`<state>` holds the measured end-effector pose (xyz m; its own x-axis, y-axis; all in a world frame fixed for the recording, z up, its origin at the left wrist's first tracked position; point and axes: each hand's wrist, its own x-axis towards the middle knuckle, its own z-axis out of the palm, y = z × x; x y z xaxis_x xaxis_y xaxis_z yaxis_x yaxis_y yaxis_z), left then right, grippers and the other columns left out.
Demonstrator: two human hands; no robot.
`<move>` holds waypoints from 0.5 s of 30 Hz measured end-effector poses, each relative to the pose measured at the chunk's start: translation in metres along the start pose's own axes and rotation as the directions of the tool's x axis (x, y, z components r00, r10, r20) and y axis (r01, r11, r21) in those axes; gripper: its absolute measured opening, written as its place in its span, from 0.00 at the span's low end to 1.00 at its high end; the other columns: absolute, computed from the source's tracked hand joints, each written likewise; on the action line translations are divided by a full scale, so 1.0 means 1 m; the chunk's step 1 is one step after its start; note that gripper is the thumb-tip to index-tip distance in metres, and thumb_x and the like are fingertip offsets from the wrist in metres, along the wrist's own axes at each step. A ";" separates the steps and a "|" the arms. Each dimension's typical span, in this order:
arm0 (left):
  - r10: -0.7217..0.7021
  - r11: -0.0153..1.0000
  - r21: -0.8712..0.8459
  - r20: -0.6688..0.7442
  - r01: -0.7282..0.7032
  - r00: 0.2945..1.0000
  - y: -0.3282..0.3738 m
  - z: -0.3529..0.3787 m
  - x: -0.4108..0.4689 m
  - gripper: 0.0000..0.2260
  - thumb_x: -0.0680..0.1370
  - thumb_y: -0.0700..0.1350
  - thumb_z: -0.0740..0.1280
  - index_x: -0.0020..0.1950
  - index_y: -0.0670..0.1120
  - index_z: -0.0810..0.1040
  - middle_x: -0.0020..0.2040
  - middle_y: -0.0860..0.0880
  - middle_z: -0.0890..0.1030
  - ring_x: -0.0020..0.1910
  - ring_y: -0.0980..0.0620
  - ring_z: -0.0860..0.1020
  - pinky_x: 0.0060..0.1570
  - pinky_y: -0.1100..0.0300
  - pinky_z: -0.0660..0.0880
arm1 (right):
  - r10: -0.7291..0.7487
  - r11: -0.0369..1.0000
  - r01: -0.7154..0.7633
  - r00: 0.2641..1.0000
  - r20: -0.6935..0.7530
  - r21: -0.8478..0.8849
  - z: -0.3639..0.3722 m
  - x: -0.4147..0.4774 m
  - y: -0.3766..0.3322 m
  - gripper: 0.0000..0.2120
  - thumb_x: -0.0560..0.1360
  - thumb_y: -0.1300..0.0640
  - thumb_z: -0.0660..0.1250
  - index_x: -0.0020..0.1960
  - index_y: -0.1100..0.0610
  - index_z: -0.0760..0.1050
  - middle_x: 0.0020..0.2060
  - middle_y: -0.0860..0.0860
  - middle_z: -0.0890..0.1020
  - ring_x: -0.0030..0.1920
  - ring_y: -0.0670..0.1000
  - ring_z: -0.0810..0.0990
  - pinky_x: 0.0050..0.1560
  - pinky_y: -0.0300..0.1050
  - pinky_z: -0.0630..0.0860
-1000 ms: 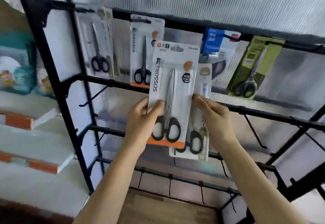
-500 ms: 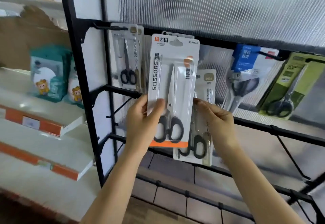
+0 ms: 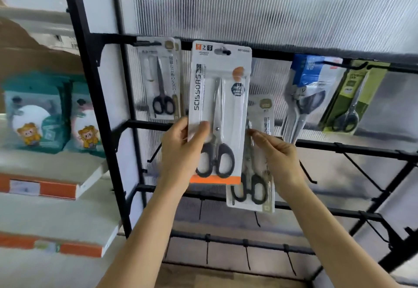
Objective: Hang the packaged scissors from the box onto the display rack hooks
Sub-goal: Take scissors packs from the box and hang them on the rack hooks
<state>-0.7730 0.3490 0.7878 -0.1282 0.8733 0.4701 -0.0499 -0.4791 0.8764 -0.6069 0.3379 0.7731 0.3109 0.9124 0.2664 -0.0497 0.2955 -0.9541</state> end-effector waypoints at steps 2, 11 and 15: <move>-0.014 1.000 -0.003 0.026 0.014 1.000 0.001 -0.002 0.004 0.11 0.75 0.39 0.65 0.34 0.50 0.75 0.25 0.59 0.75 0.29 0.63 0.72 0.38 0.64 0.69 | -0.008 1.000 0.008 1.000 -0.014 0.002 0.003 -0.003 -0.002 0.08 0.75 0.62 0.64 0.52 0.56 0.79 0.42 0.44 0.83 0.41 0.35 0.81 0.41 0.25 0.73; 0.005 1.000 -0.020 0.102 -0.003 0.995 0.002 0.001 0.017 0.18 0.71 0.49 0.66 0.45 0.32 0.73 0.35 0.37 0.74 0.35 0.51 0.68 0.38 0.56 0.65 | -0.015 1.000 0.014 0.996 -0.083 -0.019 0.005 -0.011 -0.002 0.08 0.75 0.63 0.64 0.51 0.55 0.80 0.36 0.39 0.84 0.40 0.34 0.81 0.39 0.25 0.73; 0.019 1.000 -0.026 0.095 -0.017 0.995 0.000 0.004 0.018 0.17 0.71 0.48 0.66 0.44 0.33 0.74 0.37 0.34 0.76 0.35 0.51 0.70 0.38 0.55 0.67 | -0.035 0.998 0.030 0.995 -0.094 -0.058 0.003 -0.012 -0.002 0.10 0.75 0.63 0.65 0.54 0.58 0.79 0.41 0.41 0.83 0.42 0.33 0.80 0.42 0.23 0.72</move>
<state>-0.7709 0.3653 0.7969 -0.0341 0.8685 0.4944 -0.0733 -0.4956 0.8655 -0.6130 0.3271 0.7722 0.4007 0.8706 0.2855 0.0148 0.3054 -0.9521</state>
